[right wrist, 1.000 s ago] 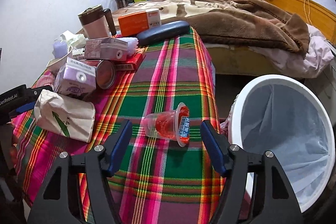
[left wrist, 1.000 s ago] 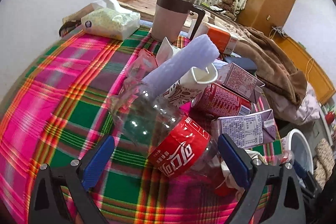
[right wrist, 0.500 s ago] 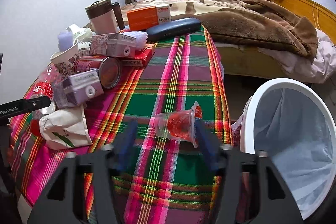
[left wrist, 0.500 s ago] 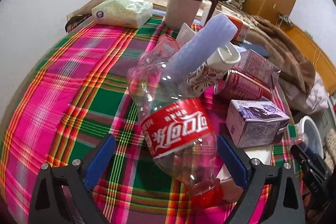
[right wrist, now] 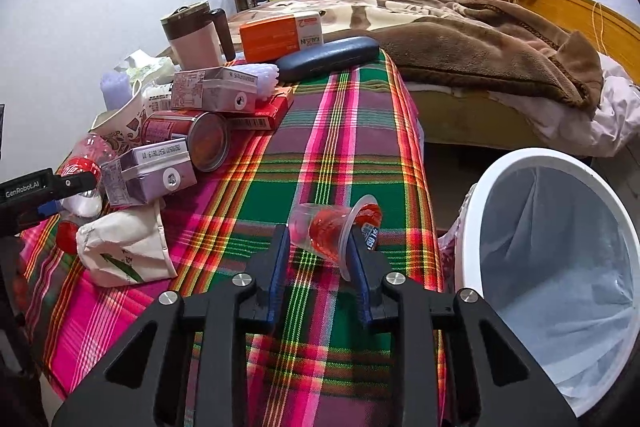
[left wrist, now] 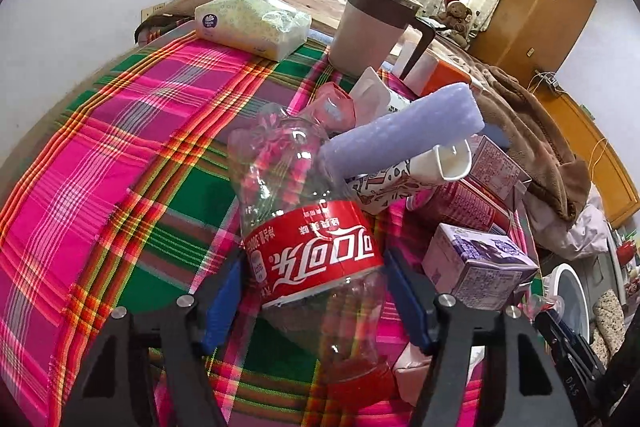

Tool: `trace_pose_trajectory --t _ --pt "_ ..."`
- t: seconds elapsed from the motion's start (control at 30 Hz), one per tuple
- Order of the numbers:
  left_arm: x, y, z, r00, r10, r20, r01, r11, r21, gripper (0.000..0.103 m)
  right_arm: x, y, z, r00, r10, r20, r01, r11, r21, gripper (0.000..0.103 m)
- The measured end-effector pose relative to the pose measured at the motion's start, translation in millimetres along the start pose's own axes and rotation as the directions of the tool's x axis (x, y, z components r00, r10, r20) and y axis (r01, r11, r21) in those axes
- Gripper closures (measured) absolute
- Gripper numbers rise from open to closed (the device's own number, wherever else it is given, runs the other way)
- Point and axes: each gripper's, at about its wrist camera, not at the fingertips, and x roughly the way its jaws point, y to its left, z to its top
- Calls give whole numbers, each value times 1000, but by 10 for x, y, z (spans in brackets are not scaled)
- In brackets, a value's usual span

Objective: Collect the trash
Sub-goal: 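Grasp the clear plastic cup with the right gripper while the left grasps the Coca-Cola bottle, then carry both items to the white bin and open both grippers to drop them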

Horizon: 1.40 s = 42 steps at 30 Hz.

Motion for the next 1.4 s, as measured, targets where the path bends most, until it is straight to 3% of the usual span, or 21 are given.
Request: trace_pose_trajectory --t 0.27,0.63,0.97,1.2,1.4 --pt "-104 53 -49 1000 0 30 0 1000 4 35 -59 14 -3 999 18 32 -18 1000 2 94" --pt "-395 -27 -242 996 2 92 -9 997 80 35 -176 37 -37 995 70 76 -71 997 8 96" --pt "-809 -302 -330 986 -51 160 23 985 170 35 -459 36 5 986 72 150 -74 997 6 96" --pt "-1015 -754 -422 977 -146 157 98 955 280 35 -753 -84 33 975 36 218 -43 999 24 96" --pt "-1073 -1254 -523 966 -225 127 162 911 378 35 -950 -297 22 967 -22 254 9 998 55 96"
